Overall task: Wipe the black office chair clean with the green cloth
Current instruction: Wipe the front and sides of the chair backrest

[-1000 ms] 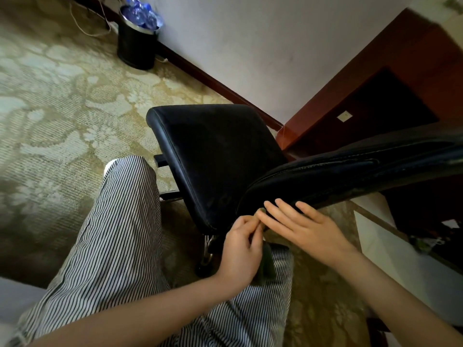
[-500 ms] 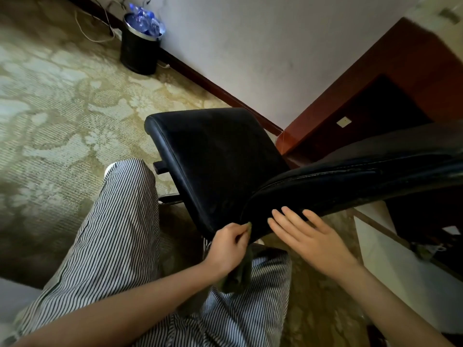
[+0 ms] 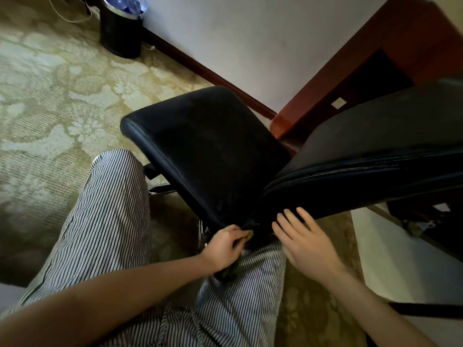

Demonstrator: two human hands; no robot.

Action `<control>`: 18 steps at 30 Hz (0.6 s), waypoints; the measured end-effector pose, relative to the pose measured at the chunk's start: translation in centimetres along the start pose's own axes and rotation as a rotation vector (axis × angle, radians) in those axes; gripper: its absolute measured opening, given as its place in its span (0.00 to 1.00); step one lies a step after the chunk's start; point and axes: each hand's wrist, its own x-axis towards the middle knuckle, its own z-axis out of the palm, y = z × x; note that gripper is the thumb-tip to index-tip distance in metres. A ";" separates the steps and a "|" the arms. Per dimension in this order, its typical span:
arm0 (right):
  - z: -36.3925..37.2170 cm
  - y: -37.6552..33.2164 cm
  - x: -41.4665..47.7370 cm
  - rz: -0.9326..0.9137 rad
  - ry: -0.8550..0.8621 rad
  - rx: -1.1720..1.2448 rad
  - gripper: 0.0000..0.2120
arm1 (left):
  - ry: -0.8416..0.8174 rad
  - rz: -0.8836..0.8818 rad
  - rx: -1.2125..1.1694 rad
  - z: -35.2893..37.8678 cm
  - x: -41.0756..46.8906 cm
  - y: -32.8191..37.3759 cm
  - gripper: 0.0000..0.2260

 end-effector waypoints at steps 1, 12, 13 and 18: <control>0.5 -0.4 0.2 -0.006 -0.030 0.010 0.26 | -0.011 -0.040 0.039 -0.2 0.3 -1.1 0.14; 4.7 -3.1 2.8 -0.031 -0.213 -0.014 0.31 | -0.056 -0.002 0.363 -3.8 12.3 -5.1 0.19; 5.1 -3.2 2.9 -0.032 -0.205 -0.028 0.31 | -0.099 0.000 0.405 -3.4 13.5 -5.7 0.18; 6.2 -3.1 2.4 -0.071 -0.160 -0.091 0.28 | -0.358 0.008 0.638 -0.3 14.4 -6.2 0.15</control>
